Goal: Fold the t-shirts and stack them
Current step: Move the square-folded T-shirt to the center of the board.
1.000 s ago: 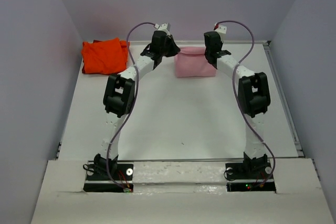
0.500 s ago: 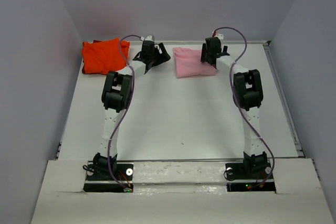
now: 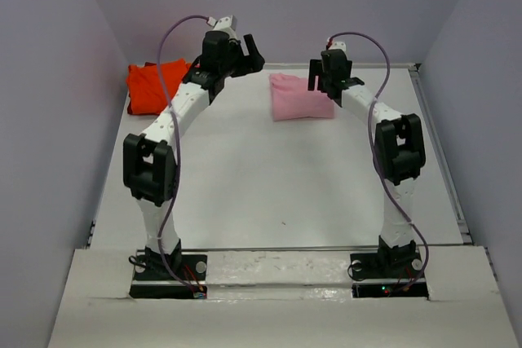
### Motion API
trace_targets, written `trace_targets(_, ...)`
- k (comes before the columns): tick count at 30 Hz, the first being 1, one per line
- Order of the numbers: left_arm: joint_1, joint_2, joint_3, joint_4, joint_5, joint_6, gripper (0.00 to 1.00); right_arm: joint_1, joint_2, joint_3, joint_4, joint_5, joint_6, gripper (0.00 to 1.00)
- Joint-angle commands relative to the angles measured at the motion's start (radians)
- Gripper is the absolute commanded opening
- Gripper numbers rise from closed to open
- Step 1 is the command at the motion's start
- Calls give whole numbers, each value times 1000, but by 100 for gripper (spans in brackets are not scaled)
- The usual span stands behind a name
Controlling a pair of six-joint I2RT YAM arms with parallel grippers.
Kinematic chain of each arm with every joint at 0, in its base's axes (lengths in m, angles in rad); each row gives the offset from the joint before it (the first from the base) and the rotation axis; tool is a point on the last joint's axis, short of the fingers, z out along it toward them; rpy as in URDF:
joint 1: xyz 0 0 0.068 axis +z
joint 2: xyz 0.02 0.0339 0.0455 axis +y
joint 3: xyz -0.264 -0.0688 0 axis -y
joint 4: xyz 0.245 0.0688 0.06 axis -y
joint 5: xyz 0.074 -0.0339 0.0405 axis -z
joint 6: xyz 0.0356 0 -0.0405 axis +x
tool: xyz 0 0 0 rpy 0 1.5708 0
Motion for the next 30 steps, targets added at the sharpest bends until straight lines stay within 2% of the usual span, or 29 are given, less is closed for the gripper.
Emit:
trace_targets(1, 8, -269, -172, -29, -59, 76, 90, 52, 12, 21, 2, -120, -13, 89)
trace_targets(2, 8, -328, -308, 14, -59, 67, 90, 53, 26, 29, 3, -127, -12, 89)
trace_targets(3, 10, -414, -355, 51, -59, 61, 90, 68, 61, 53, 2, -136, -7, 89)
trace_targets(6, 7, -493, -473, 50, -68, 53, 90, 77, 111, 95, -13, -194, 7, 89)
trace_targets(13, 5, -582, -625, 171, -83, 45, 90, 77, 273, 214, -87, -298, 65, 88)
trace_targets(18, 33, -560, -610, 162, -5, 12, 90, 88, 225, 112, -99, -354, 108, 87)
trace_targets(19, 59, -566, -618, 177, 28, -8, 90, 102, 189, 51, -95, -361, 111, 87)
trace_targets(23, 106, -582, -638, 194, 41, -30, 90, 166, 97, -83, -99, -354, 114, 87)
trace_targets(30, 120, -580, -647, 202, 59, -41, 90, 255, -86, -367, -84, -363, 185, 86)
